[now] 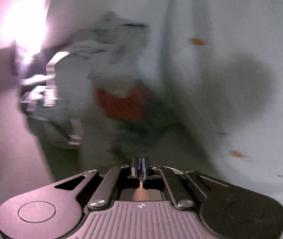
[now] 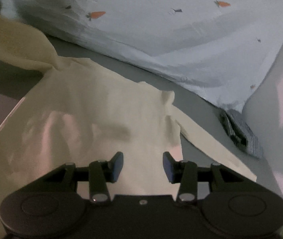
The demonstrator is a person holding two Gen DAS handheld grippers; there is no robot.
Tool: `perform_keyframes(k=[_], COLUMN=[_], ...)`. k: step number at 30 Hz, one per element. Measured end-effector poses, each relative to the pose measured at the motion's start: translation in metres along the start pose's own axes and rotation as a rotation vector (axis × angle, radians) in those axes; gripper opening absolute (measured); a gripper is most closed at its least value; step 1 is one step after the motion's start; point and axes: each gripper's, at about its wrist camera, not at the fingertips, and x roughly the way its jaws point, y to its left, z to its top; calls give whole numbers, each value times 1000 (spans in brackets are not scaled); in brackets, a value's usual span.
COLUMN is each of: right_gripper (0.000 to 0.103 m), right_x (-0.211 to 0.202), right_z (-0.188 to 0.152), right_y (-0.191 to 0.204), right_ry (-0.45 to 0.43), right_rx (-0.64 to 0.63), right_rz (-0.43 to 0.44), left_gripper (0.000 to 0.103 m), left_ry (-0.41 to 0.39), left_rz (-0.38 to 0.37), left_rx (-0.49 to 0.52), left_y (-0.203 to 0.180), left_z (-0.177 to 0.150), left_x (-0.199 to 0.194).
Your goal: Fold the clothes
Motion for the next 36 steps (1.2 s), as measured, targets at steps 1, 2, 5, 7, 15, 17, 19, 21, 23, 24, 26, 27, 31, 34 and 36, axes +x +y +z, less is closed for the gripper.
perform_keyframes(k=[1, 2, 5, 7, 15, 17, 19, 21, 23, 24, 26, 27, 31, 34, 36], right_gripper=[44, 45, 46, 48, 72, 75, 75, 76, 76, 75, 56, 27, 4, 4, 5], right_x=[-1, 1, -2, -9, -4, 4, 14, 24, 35, 36, 35, 34, 19, 7, 9], right_z=[-1, 0, -1, -3, -33, -46, -62, -78, -94, -101, -110, -113, -116, -116, -118], right_y=[1, 1, 6, 8, -41, -63, -82, -95, -105, -110, -125, -132, -150, -165, -167], right_ry=[9, 18, 24, 23, 139, 184, 226, 270, 314, 306, 287, 280, 246, 243, 296], right_rx=[11, 19, 6, -8, 132, 175, 196, 203, 227, 260, 365, 411, 450, 506, 489], right_rz=[2, 6, 6, -3, -19, -40, -66, -59, -37, -18, 63, 129, 172, 214, 227], left_gripper=[2, 2, 3, 9, 59, 69, 78, 82, 82, 81, 73, 45, 3, 5, 11], left_ry=[14, 42, 147, 196, 501, 580, 597, 642, 693, 714, 663, 628, 598, 623, 653], left_rz=[105, 181, 251, 241, -147, -217, -270, -335, -351, -356, -294, -266, -181, -144, -89], left_rx=[-2, 10, 1, 21, 449, 627, 821, 925, 972, 994, 1032, 1046, 912, 819, 730], left_y=[9, 17, 45, 47, -47, -79, -109, -124, -131, -135, -139, -140, -129, -119, -108], left_z=[-2, -4, -20, -36, -150, -190, -235, -268, -296, -310, -323, -325, -306, -296, -295], left_x=[14, 28, 60, 66, 74, 70, 58, 56, 61, 64, 62, 58, 50, 42, 48])
